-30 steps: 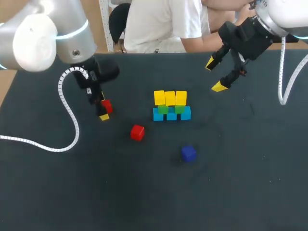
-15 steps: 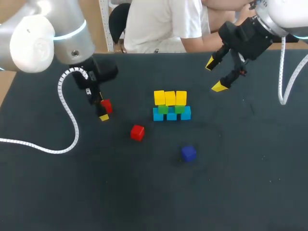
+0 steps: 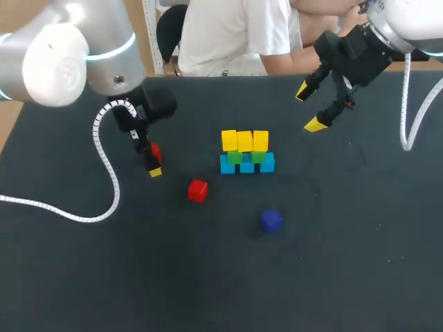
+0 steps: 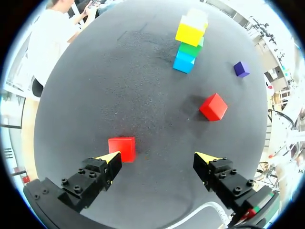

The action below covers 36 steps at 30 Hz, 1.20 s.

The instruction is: Place the blue cubes, place green cubes on the blue cubes, place the yellow cubes on the green cubes, then place the red cubes on the yellow cubes, and place purple cube on the red cubes.

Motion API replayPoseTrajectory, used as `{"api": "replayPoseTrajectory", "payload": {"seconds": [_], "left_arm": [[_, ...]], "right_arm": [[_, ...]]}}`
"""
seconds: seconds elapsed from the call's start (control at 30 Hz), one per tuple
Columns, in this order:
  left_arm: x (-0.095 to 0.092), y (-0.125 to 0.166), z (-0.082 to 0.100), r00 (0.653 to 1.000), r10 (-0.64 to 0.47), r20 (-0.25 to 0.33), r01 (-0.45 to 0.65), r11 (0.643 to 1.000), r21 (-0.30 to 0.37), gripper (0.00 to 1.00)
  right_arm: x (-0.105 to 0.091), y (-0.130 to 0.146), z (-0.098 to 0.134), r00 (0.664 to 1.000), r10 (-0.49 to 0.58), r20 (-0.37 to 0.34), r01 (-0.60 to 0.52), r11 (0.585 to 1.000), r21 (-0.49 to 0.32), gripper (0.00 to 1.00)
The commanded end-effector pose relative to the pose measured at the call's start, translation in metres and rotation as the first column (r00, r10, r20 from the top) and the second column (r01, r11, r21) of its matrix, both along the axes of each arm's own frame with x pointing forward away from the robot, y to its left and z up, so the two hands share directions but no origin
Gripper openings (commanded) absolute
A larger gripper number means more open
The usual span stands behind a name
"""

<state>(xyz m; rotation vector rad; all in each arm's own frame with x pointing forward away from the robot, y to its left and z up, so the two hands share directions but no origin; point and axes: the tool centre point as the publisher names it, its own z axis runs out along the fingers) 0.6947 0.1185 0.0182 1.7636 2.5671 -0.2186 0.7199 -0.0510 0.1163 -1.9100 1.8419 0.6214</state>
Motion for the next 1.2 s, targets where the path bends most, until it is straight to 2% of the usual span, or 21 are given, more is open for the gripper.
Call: {"api": "replayPoseTrajectory", "payload": {"seconds": [0.03, 0.1, 0.13, 0.17, 0.2, 0.23, 0.27, 0.33, 0.37, 0.67, 0.9, 0.93, 0.97, 1.0, 1.07, 1.2], "left_arm": [[0.000, 0.000, -0.001, 1.000, -0.005, 0.008, 0.005, 1.000, 0.006, 1.00], [0.001, -0.001, -0.001, 1.000, -0.008, 0.009, 0.008, 1.000, 0.010, 1.00], [0.002, -0.001, -0.001, 1.000, -0.011, 0.010, 0.011, 1.000, 0.011, 0.66], [0.002, -0.001, -0.002, 1.000, -0.011, 0.008, 0.011, 1.000, 0.015, 0.45], [0.003, -0.001, -0.002, 1.000, -0.011, 0.008, 0.010, 1.000, 0.015, 0.33], [0.003, 0.000, -0.002, 1.000, -0.010, 0.008, 0.010, 1.000, 0.014, 0.28], [0.003, 0.000, -0.002, 1.000, -0.008, 0.009, 0.008, 1.000, 0.016, 0.13], [0.004, 0.000, -0.001, 1.000, -0.008, 0.019, 0.008, 1.000, 0.009, 0.11], [0.004, 0.000, -0.001, 1.000, -0.012, 0.021, 0.012, 1.000, 0.016, 0.00], [0.000, 0.003, -0.005, 1.000, -0.016, 0.020, 0.016, 1.000, 0.016, 0.00], [-0.003, 0.006, 0.004, 0.999, 0.011, 0.049, -0.012, 1.000, 0.008, 0.00], [-0.004, 0.007, 0.006, 0.998, 0.011, 0.055, -0.011, 1.000, 0.006, 0.20], [-0.005, 0.007, 0.009, 0.998, 0.020, 0.062, -0.020, 1.000, 0.000, 0.70], [-0.006, 0.007, 0.012, 0.998, 0.026, 0.061, -0.027, 0.999, 0.017, 1.00], [-0.007, 0.011, 0.018, 0.996, 0.034, 0.079, -0.036, 0.999, 0.022, 1.00], [-0.007, 0.020, 0.021, 0.995, 0.059, 0.077, -0.062, 0.998, 0.032, 1.00]], "right_arm": [[0.000, 0.000, 0.000, 1.000, 0.001, 0.000, -0.001, 1.000, 0.001, 1.00], [0.000, 0.000, 0.000, 1.000, 0.001, 0.000, -0.001, 1.000, 0.001, 1.00], [0.000, 0.000, 0.000, 1.000, 0.001, 0.000, -0.001, 1.000, 0.001, 1.00], [0.000, 0.000, 0.000, 1.000, 0.001, 0.000, -0.001, 1.000, 0.001, 1.00], [0.000, 0.000, 0.000, 1.000, 0.001, 0.000, -0.001, 1.000, 0.001, 1.00], [0.000, 0.000, 0.000, 1.000, 0.001, 0.000, -0.001, 1.000, 0.001, 1.00], [0.000, 0.000, 0.000, 1.000, 0.001, 0.000, -0.001, 1.000, 0.001, 1.00], [0.000, 0.000, 0.000, 1.000, 0.001, 0.000, -0.001, 1.000, 0.001, 1.00], [0.000, 0.000, 0.000, 1.000, 0.001, 0.000, -0.001, 1.000, 0.001, 1.00], [0.000, 0.000, 0.000, 1.000, 0.001, 0.000, -0.001, 1.000, 0.001, 1.00], [0.000, 0.000, 0.000, 1.000, 0.001, 0.000, -0.001, 1.000, 0.001, 1.00], [0.000, 0.000, 0.000, 1.000, 0.001, 0.000, -0.001, 1.000, 0.001, 1.00], [0.000, 0.000, 0.000, 1.000, 0.001, 0.000, -0.001, 1.000, 0.001, 1.00], [0.000, 0.000, 0.000, 1.000, 0.001, 0.000, -0.001, 1.000, 0.001, 1.00], [0.000, 0.000, 0.000, 1.000, 0.001, 0.000, -0.001, 1.000, 0.001, 1.00], [0.000, 0.000, 0.000, 1.000, 0.001, 0.000, -0.001, 1.000, 0.001, 1.00]]}}
